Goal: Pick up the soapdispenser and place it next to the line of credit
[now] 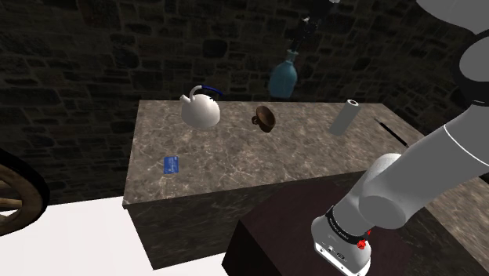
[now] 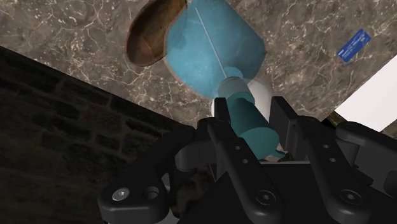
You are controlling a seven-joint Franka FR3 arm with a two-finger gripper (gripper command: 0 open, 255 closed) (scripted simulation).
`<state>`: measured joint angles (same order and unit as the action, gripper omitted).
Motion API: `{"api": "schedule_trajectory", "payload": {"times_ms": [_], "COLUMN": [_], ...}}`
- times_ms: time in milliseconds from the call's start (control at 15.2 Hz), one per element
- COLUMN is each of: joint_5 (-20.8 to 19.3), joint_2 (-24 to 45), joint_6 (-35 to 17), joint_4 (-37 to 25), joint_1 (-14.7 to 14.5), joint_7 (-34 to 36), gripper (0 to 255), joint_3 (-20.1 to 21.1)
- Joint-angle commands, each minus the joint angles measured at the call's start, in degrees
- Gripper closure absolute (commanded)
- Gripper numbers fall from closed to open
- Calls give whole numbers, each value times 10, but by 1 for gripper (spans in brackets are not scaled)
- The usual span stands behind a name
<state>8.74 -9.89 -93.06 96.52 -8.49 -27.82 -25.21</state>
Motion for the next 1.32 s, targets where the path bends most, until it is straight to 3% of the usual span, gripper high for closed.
{"api": "schedule_trajectory", "payload": {"times_ms": [0,660,1254], "joint_5": [1,12,23], "joint_2": [1,46,133], "joint_6": [-23,-114,-176], "joint_4": [16,45,8], "joint_1": [-10,-61,-106], "joint_7": [24,126,207], "gripper": [255,255,255], "joint_3": [16,83,129]}}
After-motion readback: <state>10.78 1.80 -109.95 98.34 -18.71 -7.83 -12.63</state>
